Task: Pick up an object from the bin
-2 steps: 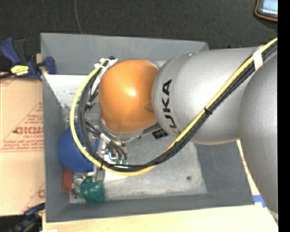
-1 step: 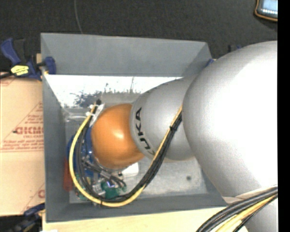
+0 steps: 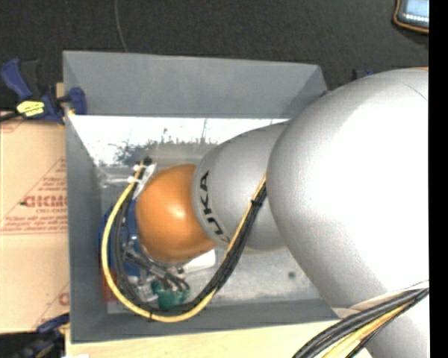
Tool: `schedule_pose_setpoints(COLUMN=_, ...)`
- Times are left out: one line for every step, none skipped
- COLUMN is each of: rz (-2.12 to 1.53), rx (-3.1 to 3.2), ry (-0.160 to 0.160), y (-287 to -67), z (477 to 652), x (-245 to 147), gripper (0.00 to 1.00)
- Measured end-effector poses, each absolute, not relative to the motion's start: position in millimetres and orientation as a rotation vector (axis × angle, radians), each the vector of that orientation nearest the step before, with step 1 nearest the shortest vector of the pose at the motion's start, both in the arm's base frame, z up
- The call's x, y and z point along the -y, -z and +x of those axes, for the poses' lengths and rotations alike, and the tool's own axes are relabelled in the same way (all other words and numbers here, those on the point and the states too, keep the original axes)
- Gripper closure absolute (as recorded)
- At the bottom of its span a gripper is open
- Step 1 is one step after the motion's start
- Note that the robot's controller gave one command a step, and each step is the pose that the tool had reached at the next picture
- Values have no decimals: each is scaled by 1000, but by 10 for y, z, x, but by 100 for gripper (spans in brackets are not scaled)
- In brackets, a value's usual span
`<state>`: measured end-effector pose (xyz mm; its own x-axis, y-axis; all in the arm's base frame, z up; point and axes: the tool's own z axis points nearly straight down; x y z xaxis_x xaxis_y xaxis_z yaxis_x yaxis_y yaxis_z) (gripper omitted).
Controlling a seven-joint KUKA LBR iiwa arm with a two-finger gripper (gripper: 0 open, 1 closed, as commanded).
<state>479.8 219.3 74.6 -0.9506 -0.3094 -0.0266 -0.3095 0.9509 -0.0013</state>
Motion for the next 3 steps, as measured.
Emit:
schedule_pose_setpoints(rz=-1192, rx=-2872, ry=1, y=-1009, z=4801, x=-2366, gripper=0)
schedule_pose_setpoints(rz=-1926, rx=-2443, ry=17, y=-716, z=5027, x=-1769, gripper=0)
schedule_pose_setpoints(rz=-1735, rx=-2559, ry=13, y=-761, z=5443, x=-1818, gripper=100)
